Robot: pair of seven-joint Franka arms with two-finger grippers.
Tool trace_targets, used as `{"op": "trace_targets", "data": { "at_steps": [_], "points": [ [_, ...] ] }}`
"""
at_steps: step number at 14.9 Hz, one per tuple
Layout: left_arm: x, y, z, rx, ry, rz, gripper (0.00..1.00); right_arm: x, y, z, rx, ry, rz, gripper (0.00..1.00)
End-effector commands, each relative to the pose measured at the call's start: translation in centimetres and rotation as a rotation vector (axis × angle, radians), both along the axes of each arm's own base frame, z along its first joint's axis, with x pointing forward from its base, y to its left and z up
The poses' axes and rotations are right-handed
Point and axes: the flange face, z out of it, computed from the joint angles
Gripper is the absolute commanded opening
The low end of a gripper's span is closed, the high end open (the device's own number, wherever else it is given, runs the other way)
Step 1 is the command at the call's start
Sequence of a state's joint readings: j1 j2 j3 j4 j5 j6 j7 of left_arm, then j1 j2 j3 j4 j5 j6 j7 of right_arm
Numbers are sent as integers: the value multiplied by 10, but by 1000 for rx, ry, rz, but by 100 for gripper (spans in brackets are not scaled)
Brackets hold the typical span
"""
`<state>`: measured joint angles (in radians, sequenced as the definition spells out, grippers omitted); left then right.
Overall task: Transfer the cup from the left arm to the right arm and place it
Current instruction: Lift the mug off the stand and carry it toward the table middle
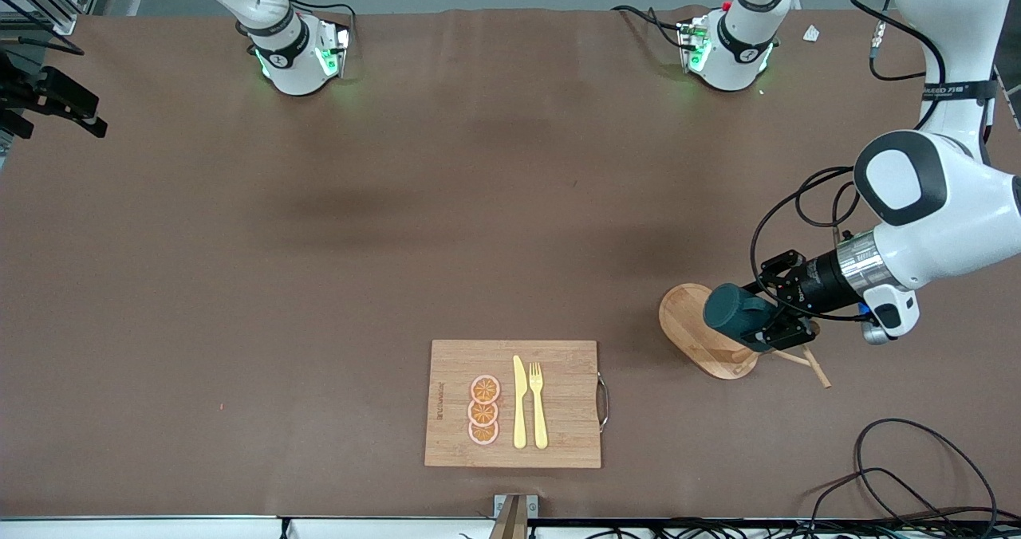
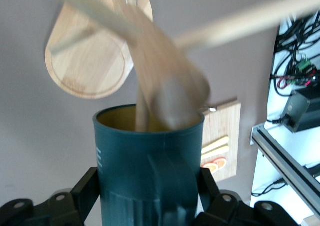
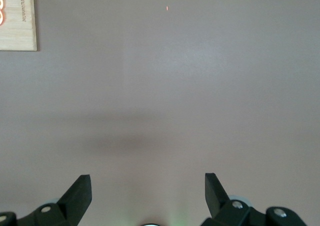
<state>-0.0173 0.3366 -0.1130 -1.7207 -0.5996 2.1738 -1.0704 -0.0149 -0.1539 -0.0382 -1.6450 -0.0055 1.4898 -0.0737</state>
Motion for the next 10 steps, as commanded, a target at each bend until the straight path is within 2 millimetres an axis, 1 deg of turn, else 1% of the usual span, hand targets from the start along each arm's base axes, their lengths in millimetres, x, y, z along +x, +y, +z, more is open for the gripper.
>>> {"op": "trace_targets", "data": {
  "at_steps": [1, 3, 5, 7, 8, 9, 10],
  "points": [
    [-8, -44, 19, -7, 14, -14, 66, -4, -9, -4, -1, 20, 21, 100],
    [-13, -75, 25, 30, 11, -48, 66, -5, -11, -5, 0, 32, 13, 100],
    [-24, -124, 28, 92, 17, -86, 66, -6, -10, -6, 1, 37, 8, 100],
    [-32, -167, 35, 142, 4, -109, 66, -7, -10, -6, 1, 42, 7, 100],
    [-36, -192, 37, 162, -4, -125, 66, -7, -10, -5, 1, 45, 4, 100],
    [-42, -218, 36, 179, -12, -146, 66, -8, -10, -5, 1, 45, -2, 100],
    [-49, -240, 30, 203, -17, -167, 66, -8, -10, -5, 1, 46, -10, 100]
  ]
}}
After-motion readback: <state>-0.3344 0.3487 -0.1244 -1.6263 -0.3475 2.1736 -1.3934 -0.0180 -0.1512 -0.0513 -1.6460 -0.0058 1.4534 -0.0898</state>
